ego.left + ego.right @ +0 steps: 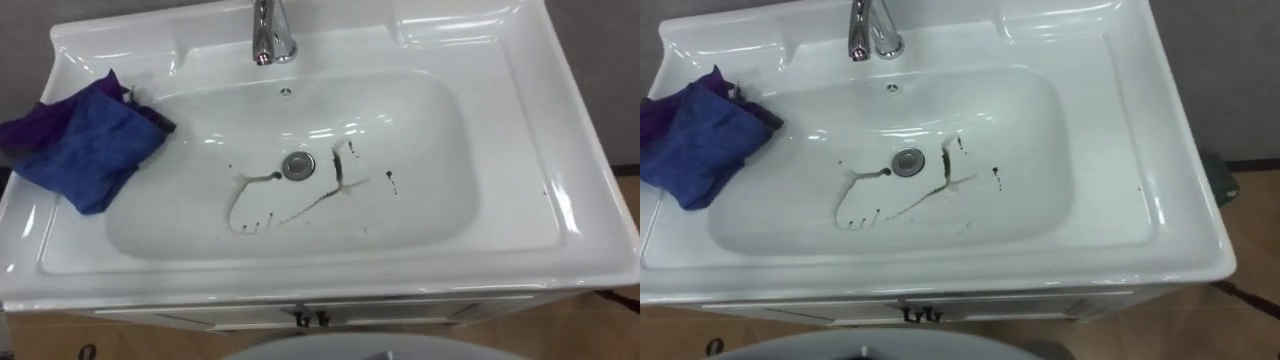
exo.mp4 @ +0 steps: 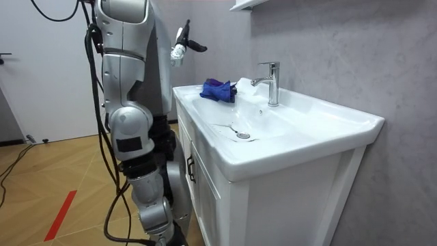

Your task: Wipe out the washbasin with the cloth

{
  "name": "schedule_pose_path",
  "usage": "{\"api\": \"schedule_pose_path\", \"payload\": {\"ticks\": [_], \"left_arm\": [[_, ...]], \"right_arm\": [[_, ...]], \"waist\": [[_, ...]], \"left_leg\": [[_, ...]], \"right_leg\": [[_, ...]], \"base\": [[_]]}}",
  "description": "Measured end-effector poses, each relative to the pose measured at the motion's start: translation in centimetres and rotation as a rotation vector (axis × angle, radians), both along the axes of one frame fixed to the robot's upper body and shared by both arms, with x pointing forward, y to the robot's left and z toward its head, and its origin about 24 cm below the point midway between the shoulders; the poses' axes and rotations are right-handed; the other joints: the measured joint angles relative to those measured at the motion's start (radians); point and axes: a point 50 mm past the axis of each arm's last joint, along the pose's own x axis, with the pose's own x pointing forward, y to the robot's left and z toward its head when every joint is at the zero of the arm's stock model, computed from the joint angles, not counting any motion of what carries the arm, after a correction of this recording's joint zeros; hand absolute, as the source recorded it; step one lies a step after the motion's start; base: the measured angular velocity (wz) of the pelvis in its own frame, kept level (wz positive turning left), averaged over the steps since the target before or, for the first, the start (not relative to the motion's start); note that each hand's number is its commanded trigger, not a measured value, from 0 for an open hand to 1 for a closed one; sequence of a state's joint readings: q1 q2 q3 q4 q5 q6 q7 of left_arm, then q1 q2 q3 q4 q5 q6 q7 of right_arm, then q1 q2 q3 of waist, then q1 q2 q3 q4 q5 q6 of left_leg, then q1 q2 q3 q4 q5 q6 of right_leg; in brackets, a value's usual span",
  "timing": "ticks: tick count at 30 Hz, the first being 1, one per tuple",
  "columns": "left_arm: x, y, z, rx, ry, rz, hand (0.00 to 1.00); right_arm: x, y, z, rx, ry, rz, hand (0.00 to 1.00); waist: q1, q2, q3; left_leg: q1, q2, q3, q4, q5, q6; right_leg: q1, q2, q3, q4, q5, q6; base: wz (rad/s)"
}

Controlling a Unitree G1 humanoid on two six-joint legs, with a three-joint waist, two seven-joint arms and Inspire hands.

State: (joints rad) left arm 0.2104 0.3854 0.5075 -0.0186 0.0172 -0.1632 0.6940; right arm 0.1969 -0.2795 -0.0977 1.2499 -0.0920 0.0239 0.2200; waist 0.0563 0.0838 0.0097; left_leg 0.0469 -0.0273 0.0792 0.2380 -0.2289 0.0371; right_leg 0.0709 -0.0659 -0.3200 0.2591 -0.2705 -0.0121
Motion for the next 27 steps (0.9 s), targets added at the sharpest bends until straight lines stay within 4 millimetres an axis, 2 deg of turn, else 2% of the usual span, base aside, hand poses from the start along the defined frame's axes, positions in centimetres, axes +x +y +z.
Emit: {"api": "schedule_pose_path", "payload": {"ticks": [8, 13, 19, 23, 27], "left_arm": [[1.0, -0.9, -0.8, -0.028, 0.072, -0.112, 0.00], [1.7, -1.8, -2.4, -0.079, 0.176, -0.202, 0.00], [2.1, -3.3, -4.5, -0.119, 0.289, -0.279, 0.00], [2.0, -3.5, -6.1, -0.183, 0.358, -0.293, 0.00], [1.9, -3.5, -6.6, -0.205, 0.395, -0.305, 0.00]], "right_arm": [[0.1, 0.1, 0.0, 0.004, 0.014, -0.002, 0.00], [0.1, 0.2, -0.1, 0.024, 0.032, -0.007, 0.00], [-0.3, 0.5, -0.3, 0.032, 0.062, -0.005, 0.00], [0.1, 0.6, -0.3, 0.030, 0.068, 0.003, 0.00], [0.4, 0.7, -0.4, 0.034, 0.062, 0.015, 0.00]], "waist": [[-0.025, -0.006, 0.0022], [-0.031, -0.013, 0.0062], [-0.028, -0.023, 0.0043], [-0.027, -0.026, 0.0035], [-0.027, -0.034, -0.0021]], "left_leg": [[0.002, 0.001, 0.000, 0.000, 0.000, 0.000], [0.017, 0.003, 0.002, -0.001, 0.000, 0.000], [0.019, 0.007, 0.005, -0.003, 0.000, 0.000], [0.020, 0.012, 0.019, -0.003, 0.000, -0.001], [0.022, 0.014, 0.025, -0.003, 0.000, -0.001]], "right_leg": [[0.001, 0.003, 0.011, -0.003, 0.000, 0.000], [0.017, 0.008, 0.019, -0.010, 0.001, -0.001], [0.017, 0.012, 0.021, -0.015, 0.006, -0.003], [0.016, 0.016, 0.029, -0.016, 0.009, -0.007], [0.016, 0.018, 0.032, -0.016, 0.010, -0.009]], "base": [[-0.02], [-0.02], [0.00], [-0.08], [-0.01]]}}
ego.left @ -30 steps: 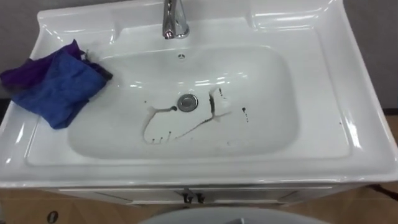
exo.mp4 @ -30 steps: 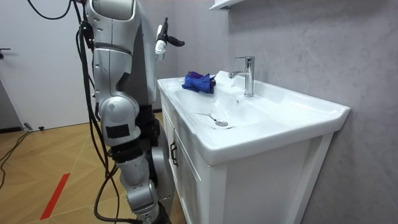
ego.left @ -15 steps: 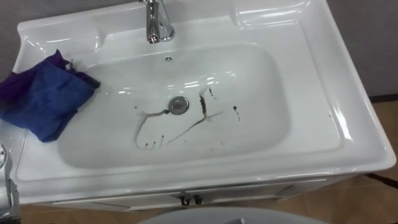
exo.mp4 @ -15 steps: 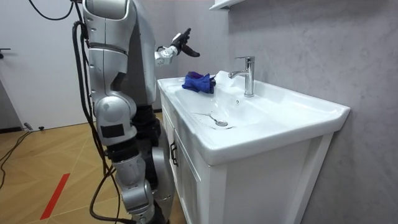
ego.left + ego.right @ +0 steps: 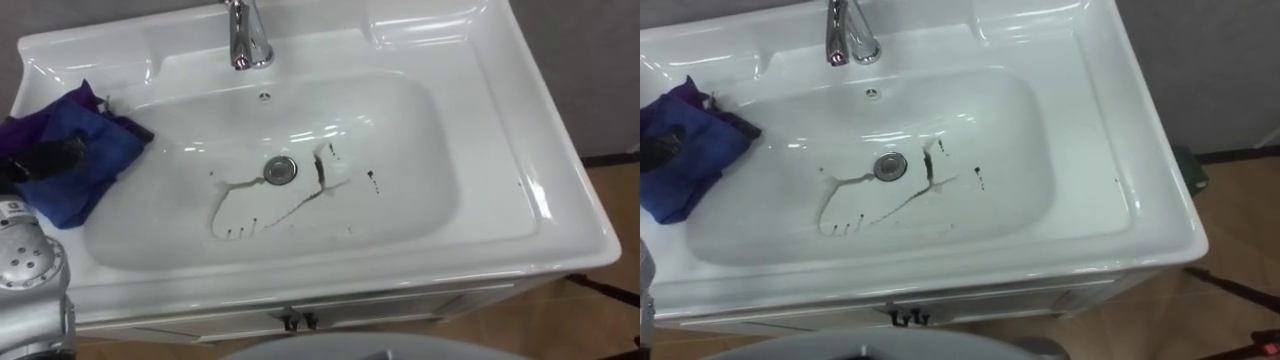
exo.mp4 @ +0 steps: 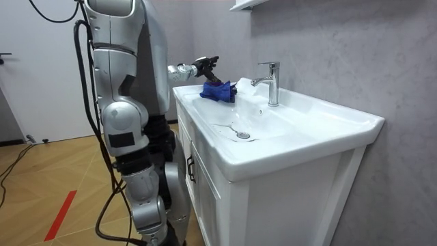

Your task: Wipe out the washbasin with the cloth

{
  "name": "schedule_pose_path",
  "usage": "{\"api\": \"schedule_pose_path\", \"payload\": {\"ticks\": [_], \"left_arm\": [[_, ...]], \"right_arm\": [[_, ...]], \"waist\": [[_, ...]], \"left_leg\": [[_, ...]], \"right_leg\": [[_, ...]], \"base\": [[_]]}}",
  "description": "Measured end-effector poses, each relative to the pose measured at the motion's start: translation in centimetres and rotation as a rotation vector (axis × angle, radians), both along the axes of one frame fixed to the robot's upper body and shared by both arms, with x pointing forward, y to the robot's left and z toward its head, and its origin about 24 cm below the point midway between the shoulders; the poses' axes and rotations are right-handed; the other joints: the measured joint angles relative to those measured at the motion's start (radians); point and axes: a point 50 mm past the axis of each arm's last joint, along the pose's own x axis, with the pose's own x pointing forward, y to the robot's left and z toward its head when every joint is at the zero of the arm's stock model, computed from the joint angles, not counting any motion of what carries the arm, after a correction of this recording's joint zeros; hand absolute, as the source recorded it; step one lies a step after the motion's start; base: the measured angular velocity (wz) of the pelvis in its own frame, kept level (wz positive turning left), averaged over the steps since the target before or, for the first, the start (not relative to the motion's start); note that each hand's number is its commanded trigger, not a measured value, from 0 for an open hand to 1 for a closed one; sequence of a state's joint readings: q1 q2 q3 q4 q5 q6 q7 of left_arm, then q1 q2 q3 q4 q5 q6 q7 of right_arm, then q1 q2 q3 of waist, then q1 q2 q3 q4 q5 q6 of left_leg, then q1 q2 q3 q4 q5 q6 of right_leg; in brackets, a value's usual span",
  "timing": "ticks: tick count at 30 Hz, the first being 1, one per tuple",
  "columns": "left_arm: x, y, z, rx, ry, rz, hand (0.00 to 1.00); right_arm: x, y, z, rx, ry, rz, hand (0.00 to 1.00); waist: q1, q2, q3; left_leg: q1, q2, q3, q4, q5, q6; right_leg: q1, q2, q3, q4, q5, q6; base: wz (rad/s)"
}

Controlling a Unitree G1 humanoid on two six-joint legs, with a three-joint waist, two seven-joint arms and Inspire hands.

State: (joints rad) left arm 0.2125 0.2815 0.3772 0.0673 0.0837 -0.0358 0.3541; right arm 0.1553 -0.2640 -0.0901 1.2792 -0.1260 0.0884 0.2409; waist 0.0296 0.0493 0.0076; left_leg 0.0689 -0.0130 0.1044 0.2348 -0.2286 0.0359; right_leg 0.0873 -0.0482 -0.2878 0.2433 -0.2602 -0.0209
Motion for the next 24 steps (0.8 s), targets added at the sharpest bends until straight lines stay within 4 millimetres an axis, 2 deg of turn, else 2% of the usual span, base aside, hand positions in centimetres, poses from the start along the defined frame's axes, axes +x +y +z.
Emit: {"api": "schedule_pose_path", "payload": {"ticks": [4, 24], "left_arm": [[-0.2, 0.1, -1.0, -0.016, 0.048, -0.001, 0.00], [-0.2, -1.5, -3.9, -0.032, 0.196, -0.080, 0.00]], "right_arm": [[0.2, 0.0, 0.0, 0.000, -0.007, 0.003, 0.00], [0.6, 0.4, -0.1, 0.011, -0.005, 0.033, 0.00]], "waist": [[0.001, -0.001, -0.0004], [0.002, 0.002, -0.0022]], "left_leg": [[0.007, 0.000, 0.005, -0.003, 0.000, 0.000], [-0.002, 0.000, 0.013, -0.011, 0.000, 0.000]], "right_leg": [[0.002, 0.001, 0.012, 0.001, 0.000, 0.000], [-0.021, -0.002, 0.016, 0.014, 0.002, 0.001]], "base": [[-0.07], [0.00]]}}
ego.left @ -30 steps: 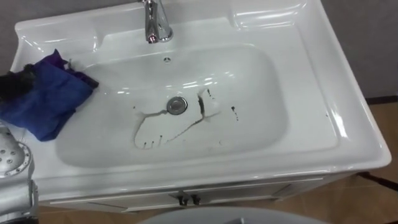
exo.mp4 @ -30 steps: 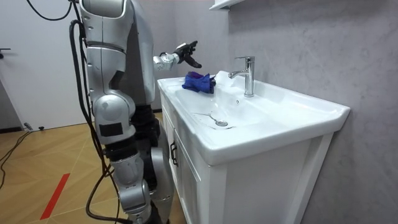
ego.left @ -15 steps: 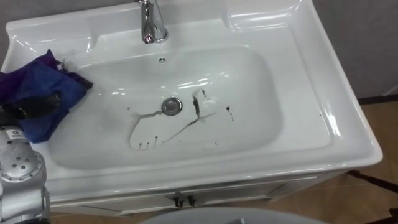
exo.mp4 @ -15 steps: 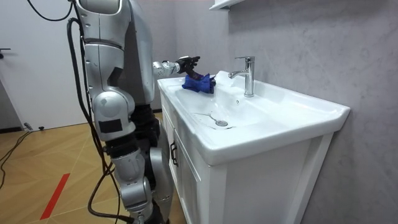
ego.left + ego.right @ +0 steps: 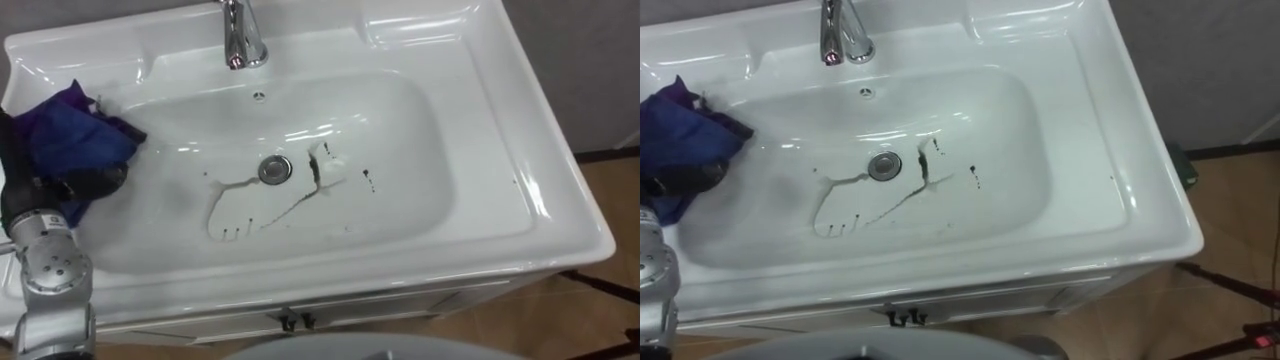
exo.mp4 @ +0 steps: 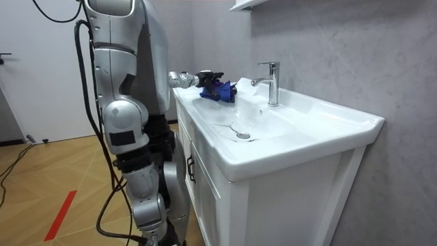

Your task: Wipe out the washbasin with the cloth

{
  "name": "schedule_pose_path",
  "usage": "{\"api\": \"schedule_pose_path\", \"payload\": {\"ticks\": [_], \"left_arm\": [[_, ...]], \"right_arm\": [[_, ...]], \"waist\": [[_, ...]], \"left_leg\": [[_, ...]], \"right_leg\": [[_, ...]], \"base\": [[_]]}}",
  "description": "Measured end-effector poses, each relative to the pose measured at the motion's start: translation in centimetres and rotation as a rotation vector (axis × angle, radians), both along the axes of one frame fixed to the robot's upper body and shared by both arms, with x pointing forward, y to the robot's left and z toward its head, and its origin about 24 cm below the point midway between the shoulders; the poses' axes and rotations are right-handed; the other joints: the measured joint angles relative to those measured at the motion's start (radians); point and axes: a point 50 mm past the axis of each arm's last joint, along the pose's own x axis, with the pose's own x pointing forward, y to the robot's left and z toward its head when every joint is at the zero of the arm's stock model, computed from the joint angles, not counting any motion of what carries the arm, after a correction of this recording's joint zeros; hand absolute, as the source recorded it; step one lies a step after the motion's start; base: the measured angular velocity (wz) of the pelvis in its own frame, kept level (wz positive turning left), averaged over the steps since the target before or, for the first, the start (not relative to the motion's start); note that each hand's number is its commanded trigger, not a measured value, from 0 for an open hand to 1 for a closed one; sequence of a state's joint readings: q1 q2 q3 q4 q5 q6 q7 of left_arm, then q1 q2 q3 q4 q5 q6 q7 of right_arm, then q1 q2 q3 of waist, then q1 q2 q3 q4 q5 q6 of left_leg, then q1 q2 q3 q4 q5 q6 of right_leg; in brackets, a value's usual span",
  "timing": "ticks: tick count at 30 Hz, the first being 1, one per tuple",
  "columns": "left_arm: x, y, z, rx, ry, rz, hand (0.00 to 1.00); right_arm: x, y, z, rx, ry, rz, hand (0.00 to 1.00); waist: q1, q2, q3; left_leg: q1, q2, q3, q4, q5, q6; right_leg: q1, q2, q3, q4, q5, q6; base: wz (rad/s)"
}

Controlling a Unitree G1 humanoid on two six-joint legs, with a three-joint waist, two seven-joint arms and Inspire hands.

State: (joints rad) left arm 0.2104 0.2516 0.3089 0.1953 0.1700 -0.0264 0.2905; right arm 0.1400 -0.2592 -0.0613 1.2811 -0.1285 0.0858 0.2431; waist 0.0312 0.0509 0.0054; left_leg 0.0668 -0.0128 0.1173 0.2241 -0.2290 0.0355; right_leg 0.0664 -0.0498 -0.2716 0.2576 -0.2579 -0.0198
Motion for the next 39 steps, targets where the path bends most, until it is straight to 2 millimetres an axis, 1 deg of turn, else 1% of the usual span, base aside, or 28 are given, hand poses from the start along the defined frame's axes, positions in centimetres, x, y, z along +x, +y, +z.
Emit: {"api": "schedule_pose_path", "payload": {"ticks": [3, 7, 17, 23, 24, 27, 31, 34, 36, 39], "left_arm": [[-0.1, 0.0, -0.3, 0.000, 0.016, -0.001, 0.00], [-0.3, 0.1, -0.8, 0.031, 0.058, -0.005, 0.00], [-0.3, 0.1, -0.7, 0.111, 0.092, -0.024, 0.00], [-0.2, 0.0, -0.5, 0.253, 0.153, -0.066, 0.00], [-0.2, 0.0, -0.5, 0.269, 0.158, -0.067, 0.00], [-0.2, 0.4, -0.1, 0.334, 0.154, -0.045, 0.00], [-0.1, 0.8, 0.5, 0.438, 0.154, -0.016, 0.00], [-0.1, 1.0, 0.8, 0.480, 0.151, -0.006, 0.00], [-0.1, 1.0, 0.8, 0.489, 0.153, -0.003, 0.00], [-0.1, 1.0, 0.8, 0.499, 0.158, 0.006, 0.00]], "right_arm": [[-0.1, 0.0, 0.0, -0.001, 0.003, 0.003, 0.00], [-0.1, 0.0, 0.0, -0.001, 0.006, 0.007, 0.00], [-0.8, 0.0, 0.0, 0.001, 0.018, 0.000, 0.00], [-1.0, 0.1, 0.0, 0.020, 0.032, 0.028, 0.00], [-1.0, 0.1, 0.0, 0.018, 0.032, 0.028, 0.00], [-1.0, 0.1, 0.0, 0.016, 0.035, 0.022, 0.00], [-1.8, 0.2, 0.0, 0.017, 0.060, 0.007, 0.00], [-2.1, 0.4, -0.1, 0.023, 0.072, -0.001, 0.00], [-2.2, 0.6, -0.1, 0.026, 0.074, -0.004, 0.00], [-2.4, 0.8, -0.2, 0.033, 0.080, -0.012, 0.00]], "waist": [[-0.002, -0.001, -0.0004], [-0.001, -0.002, -0.0003], [-0.002, -0.005, -0.0027], [-0.008, -0.005, -0.0038], [-0.010, -0.003, -0.0051], [-0.010, -0.004, -0.0050], [-0.005, -0.004, -0.0046], [-0.004, -0.004, -0.0044], [-0.002, -0.006, -0.0034], [0.001, -0.006, -0.0039]], "left_leg": [[0.001, 0.000, 0.003, 0.000, 0.000, 0.000], [0.011, 0.001, 0.011, -0.002, 0.000, 0.000], [0.011, 0.001, 0.014, -0.002, 0.000, 0.000], [0.009, 0.002, 0.013, 0.000, 0.000, 0.000], [0.009, 0.002, 0.013, 0.002, 0.000, 0.000], [0.008, 0.001, 0.009, 0.009, 0.000, 0.000], [0.017, 0.001, 0.003, 0.010, 0.000, 0.000], [0.016, 0.000, -0.006, 0.010, 0.000, 0.000], [0.016, 0.000, -0.008, 0.010, 0.000, 0.000], [0.016, 0.000, -0.011, 0.009, 0.000, 0.000]], "right_leg": [[0.000, 0.000, 0.001, 0.000, 0.000, 0.000], [0.005, 0.002, 0.014, 0.000, 0.000, 0.000], [0.005, 0.004, 0.021, -0.001, 0.000, 0.000], [0.007, 0.004, 0.021, 0.001, 0.000, 0.000], [0.005, 0.004, 0.021, 0.002, 0.000, 0.000], [0.008, 0.003, 0.018, 0.000, 0.000, 0.000], [0.020, 0.004, 0.017, -0.004, 0.000, -0.001], [0.021, 0.005, 0.014, -0.004, 0.000, -0.001], [0.021, 0.005, 0.013, -0.004, 0.000, -0.001], [0.021, 0.006, 0.014, -0.004, 0.001, -0.001]], "base": [[0.00], [-0.08], [-0.01], [0.00], [0.00], [0.00], [0.00], [0.05], [0.04], [0.00]]}}
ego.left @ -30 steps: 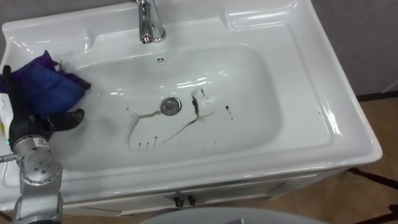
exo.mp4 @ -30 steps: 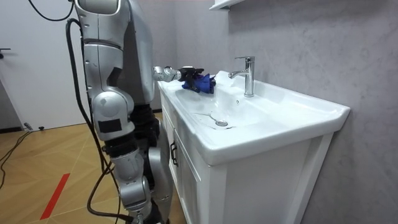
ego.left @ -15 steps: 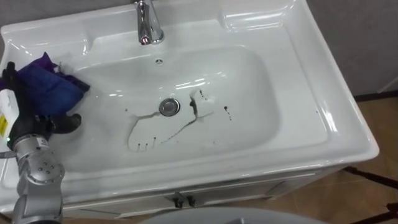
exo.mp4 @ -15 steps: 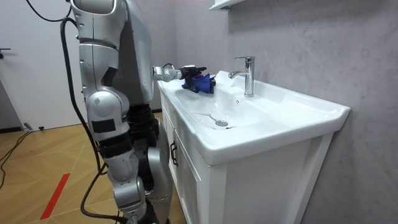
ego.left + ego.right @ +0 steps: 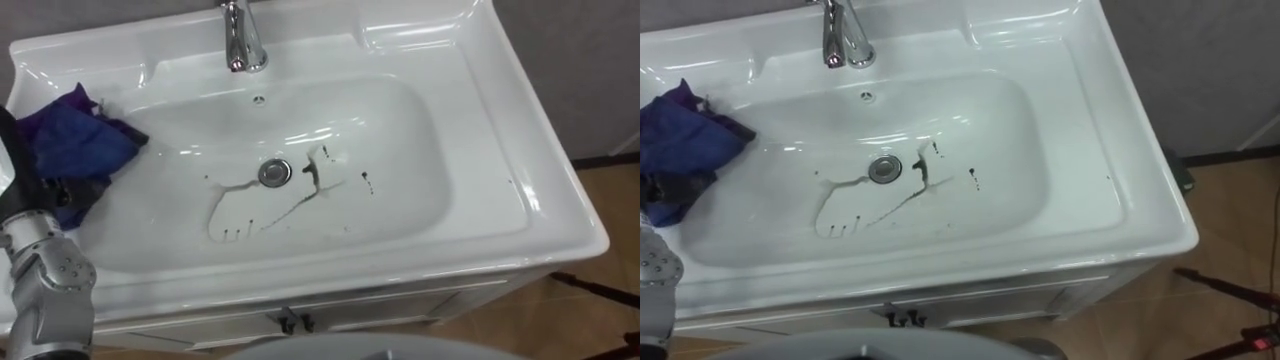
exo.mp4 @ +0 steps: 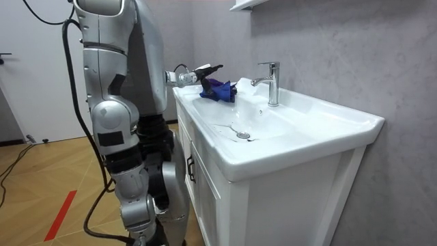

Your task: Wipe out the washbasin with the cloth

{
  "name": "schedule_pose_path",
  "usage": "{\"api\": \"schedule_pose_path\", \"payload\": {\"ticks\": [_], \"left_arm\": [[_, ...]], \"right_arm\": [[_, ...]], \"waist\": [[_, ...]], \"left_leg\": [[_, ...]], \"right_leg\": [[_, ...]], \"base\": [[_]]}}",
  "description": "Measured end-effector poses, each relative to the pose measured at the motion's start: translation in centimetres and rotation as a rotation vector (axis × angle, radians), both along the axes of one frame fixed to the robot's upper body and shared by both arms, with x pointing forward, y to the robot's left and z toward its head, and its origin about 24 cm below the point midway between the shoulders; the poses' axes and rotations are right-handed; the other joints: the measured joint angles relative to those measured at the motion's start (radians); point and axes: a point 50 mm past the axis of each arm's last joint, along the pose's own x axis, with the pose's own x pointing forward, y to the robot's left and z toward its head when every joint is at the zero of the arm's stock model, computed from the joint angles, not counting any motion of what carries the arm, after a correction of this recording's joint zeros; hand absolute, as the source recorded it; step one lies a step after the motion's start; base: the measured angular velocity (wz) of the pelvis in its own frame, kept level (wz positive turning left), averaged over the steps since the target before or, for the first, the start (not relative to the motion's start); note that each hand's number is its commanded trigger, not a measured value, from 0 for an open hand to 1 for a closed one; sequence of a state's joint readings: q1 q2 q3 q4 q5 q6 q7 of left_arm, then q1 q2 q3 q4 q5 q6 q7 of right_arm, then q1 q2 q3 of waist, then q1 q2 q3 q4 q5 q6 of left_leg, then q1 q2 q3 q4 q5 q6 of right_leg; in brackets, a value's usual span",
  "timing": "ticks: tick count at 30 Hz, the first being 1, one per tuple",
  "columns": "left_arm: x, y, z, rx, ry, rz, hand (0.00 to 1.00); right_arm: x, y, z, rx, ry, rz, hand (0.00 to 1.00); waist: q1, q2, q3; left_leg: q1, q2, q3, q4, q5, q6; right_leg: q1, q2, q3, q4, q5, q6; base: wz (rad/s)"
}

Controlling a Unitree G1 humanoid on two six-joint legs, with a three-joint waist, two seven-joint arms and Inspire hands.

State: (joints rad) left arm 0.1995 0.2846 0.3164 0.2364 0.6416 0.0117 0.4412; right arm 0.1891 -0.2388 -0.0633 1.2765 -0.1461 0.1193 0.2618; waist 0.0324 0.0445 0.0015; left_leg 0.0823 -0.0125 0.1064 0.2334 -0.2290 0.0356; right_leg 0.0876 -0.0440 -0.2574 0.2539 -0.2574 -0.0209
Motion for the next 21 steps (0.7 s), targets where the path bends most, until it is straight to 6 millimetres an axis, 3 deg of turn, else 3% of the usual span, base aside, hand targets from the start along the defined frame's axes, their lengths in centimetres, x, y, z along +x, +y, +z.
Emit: {"api": "schedule_pose_path", "payload": {"ticks": [8, 14, 21], "left_arm": [[-0.2, 0.2, 0.0, 0.033, 0.015, 0.025, 0.00], [-0.8, 0.5, -1.3, 0.018, 0.071, 0.053, 0.00], [-1.4, 0.6, -2.2, 0.005, 0.115, 0.064, 0.00]], "right_arm": [[-0.1, 0.0, 0.0, -0.009, 0.001, -0.027, 0.00], [0.5, -0.1, 0.0, -0.027, -0.021, -0.035, 0.00], [0.7, -0.3, 0.1, -0.031, -0.022, -0.032, 0.00]], "waist": [[0.003, 0.003, -0.0013], [0.005, 0.006, -0.0037], [0.004, 0.011, -0.0122]], "left_leg": [[0.000, 0.000, -0.001, -0.001, 0.000, 0.000], [0.000, 0.001, 0.001, -0.003, 0.000, 0.000], [0.014, 0.000, 0.005, -0.011, 0.000, -0.001]], "right_leg": [[-0.001, 0.002, 0.005, 0.000, 0.002, -0.001], [-0.004, 0.002, 0.007, 0.001, 0.002, -0.002], [0.002, 0.002, 0.008, 0.003, 0.002, -0.003]], "base": [[0.00], [0.00], [-0.02]]}}
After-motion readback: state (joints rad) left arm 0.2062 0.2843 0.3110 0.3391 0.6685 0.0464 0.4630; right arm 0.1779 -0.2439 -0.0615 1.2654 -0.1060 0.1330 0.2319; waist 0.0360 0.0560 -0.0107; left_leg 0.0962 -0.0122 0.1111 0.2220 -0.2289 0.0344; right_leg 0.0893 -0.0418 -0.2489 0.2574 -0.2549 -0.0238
